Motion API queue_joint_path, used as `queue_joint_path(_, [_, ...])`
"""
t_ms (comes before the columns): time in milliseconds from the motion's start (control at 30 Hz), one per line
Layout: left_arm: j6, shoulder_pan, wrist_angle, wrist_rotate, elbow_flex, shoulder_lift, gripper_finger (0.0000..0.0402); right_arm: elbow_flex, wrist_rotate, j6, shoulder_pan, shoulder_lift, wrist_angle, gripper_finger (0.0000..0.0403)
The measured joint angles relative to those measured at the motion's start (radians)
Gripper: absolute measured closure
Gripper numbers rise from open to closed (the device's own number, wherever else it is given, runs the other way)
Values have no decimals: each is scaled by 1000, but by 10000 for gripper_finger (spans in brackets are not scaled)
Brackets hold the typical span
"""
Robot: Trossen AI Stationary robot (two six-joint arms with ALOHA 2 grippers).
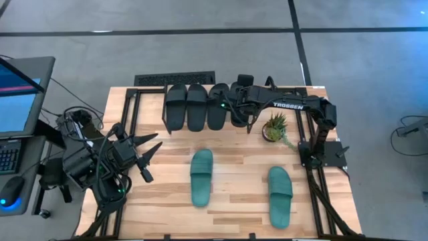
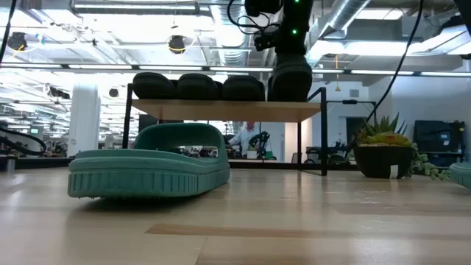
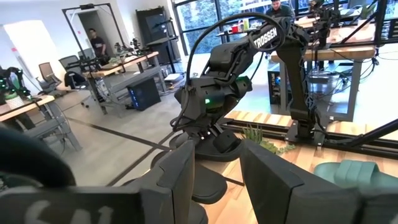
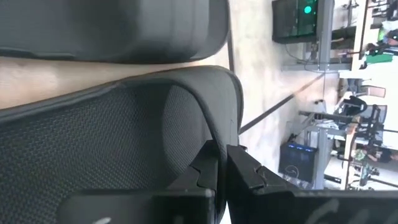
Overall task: Pick and place slides into the shelf
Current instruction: Put the black slipper on the shelf
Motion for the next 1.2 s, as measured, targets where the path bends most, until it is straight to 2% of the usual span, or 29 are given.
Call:
queue_joint_path(400, [4, 4, 0, 4, 0, 0, 280, 0, -37, -27, -20, 0, 1, 403])
queue_joint_path(500, [8, 4, 0, 4, 0, 0, 280, 1, -73, -25, -31, 5, -1, 403])
queue_joint_path(967, [-1, 4, 0, 10, 0, 0, 280, 2, -41, -42, -27, 50, 21, 402])
queue_joint_path(1067, [-3, 4, 0, 10, 0, 0, 280, 2, -46, -16, -32, 50, 4, 391])
queue_joint_path(1200, [-6, 4, 0, 10, 0, 0, 280, 2, -77, 2, -36, 50, -6, 356])
